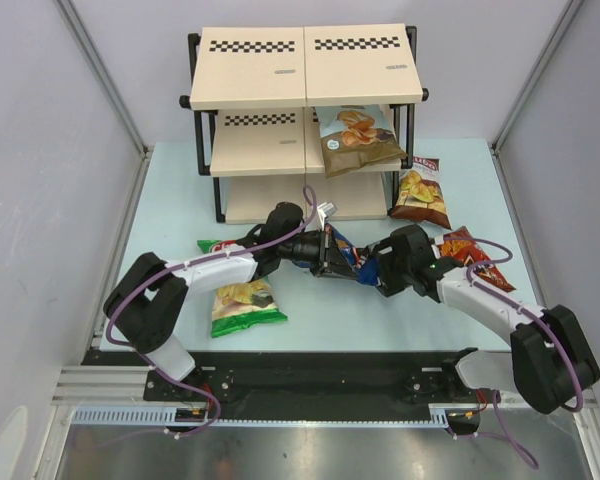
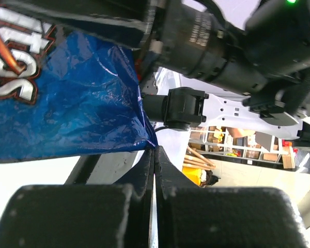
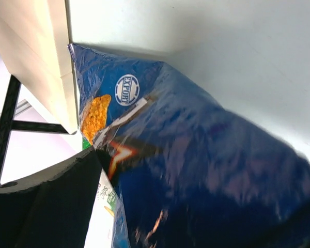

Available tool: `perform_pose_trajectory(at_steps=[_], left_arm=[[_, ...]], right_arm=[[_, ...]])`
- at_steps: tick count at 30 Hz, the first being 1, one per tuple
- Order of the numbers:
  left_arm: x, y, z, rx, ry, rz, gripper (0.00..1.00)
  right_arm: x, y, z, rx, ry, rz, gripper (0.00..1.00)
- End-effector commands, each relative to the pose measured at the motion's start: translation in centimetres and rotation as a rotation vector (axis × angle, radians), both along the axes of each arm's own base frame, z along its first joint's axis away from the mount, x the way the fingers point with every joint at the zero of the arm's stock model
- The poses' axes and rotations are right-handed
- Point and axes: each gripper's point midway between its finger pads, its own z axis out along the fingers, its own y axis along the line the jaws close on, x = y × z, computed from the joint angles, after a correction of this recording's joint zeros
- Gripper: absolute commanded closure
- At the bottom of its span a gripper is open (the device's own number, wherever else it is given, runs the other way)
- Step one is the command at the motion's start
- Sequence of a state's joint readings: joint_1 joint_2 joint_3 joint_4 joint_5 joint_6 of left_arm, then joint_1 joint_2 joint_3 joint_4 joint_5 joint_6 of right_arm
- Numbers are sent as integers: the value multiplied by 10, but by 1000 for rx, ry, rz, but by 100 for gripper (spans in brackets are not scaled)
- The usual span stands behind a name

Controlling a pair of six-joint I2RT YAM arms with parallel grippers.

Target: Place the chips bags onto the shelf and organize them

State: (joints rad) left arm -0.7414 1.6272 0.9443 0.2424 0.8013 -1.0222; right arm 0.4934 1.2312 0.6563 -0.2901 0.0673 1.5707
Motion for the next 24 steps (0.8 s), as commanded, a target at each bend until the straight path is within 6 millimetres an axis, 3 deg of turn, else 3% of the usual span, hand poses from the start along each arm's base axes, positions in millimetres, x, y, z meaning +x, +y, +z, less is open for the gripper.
perform_pose_trajectory(at_steps=[1, 5, 6, 7, 11, 13, 14, 16, 18, 19, 20, 24], left_arm=[[-14, -1, 28, -97, -44, -71, 100], [-15, 0, 28, -111, -37, -78, 100], [-15, 1, 27, -112, -35, -80, 100], [-15, 1, 29, -116, -41, -80, 100], [-7, 9, 31, -110, -51, -43, 99], [-3, 16, 33, -108, -57, -15, 85], [3, 23, 33, -97, -56, 17, 67], [12, 37, 38, -79, -80, 91, 44], [32, 60, 25, 19, -83, 200, 41], [37, 70, 29, 46, -105, 237, 40], [41, 86, 20, 122, -96, 267, 39], [58, 127, 18, 248, -141, 429, 38]], right_arm=[[16, 15, 9, 51, -61, 24, 13], [16, 18, 10, 60, -70, 41, 29], [16, 19, 11, 65, -70, 43, 37], [15, 19, 11, 60, -73, 52, 52], [10, 18, 17, 43, -87, 91, 82], [6, 19, 22, 48, -102, 129, 91], [2, 22, 24, 56, -103, 171, 93], [-6, 22, 28, 84, -89, 217, 98], [-13, 20, 31, 73, -97, 268, 100], [-15, 19, 36, 95, -103, 290, 100], [-15, 18, 46, 111, -130, 303, 100], [-13, 16, 77, 149, -213, 397, 100]])
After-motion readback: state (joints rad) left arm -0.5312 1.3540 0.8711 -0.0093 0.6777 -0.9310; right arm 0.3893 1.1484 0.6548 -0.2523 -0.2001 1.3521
